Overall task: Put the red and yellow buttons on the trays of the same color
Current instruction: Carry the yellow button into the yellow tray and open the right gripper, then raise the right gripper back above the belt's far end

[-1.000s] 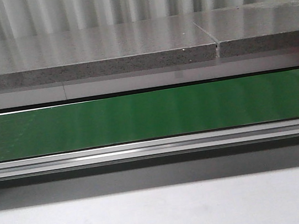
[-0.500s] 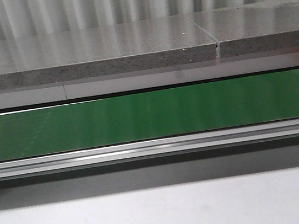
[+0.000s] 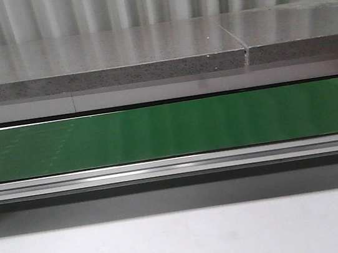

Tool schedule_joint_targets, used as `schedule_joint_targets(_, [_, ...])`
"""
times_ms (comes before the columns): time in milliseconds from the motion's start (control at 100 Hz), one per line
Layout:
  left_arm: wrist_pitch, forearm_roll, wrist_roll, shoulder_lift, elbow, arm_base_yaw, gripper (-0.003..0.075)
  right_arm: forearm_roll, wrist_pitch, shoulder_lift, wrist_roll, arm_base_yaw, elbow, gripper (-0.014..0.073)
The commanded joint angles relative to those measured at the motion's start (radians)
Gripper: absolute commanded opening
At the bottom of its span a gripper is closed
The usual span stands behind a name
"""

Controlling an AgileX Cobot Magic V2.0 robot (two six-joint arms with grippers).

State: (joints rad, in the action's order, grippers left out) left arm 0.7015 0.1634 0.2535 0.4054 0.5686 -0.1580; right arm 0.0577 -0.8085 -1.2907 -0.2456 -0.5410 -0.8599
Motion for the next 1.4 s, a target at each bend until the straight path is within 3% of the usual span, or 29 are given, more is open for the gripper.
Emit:
schedule_joint_targets(0, [-0.064, 0.014, -0.003, 0.007, 0.029, -0.007, -0.0021, 0.009, 0.113, 0.031, -0.045, -0.012, 0.012, 0.0150])
schedule_joint_targets(220, [-0.064, 0.014, -0.003, 0.007, 0.029, -0.007, -0.0021, -0.064, 0.224, -0.027, -0.055, -0.012, 0.027, 0.0150])
schedule_joint_targets(710, [-0.064, 0.014, -0.003, 0.007, 0.029, -0.007, -0.0021, -0.067, 0.308, -0.186, -0.055, -0.012, 0.027, 0.0156])
schedule_joint_targets(780, [-0.064, 0.014, -0.003, 0.007, 0.029, -0.007, -0.0021, -0.067, 0.305, -0.192, -0.055, -0.012, 0.027, 0.0209])
schedule_joint_targets(900, [-0.064, 0.014, -0.003, 0.007, 0.029, -0.007, -0.0021, -0.067, 0.299, -0.186, -0.055, -0.012, 0.027, 0.0433])
schedule_joint_targets(970, [-0.064, 0.014, -0.003, 0.007, 0.029, -0.007, -0.0021, -0.067, 0.301, -0.180, -0.055, -0.012, 0.027, 0.0508])
schedule_joint_targets(1310, [-0.064, 0.014, -0.003, 0.007, 0.029, -0.007, -0.0021, -0.058, 0.280, -0.076, -0.039, -0.012, 0.027, 0.0496])
schedule_joint_targets(1390, [-0.064, 0.014, -0.003, 0.007, 0.029, -0.007, -0.0021, -0.058, 0.269, -0.039, -0.026, -0.007, 0.027, 0.0454])
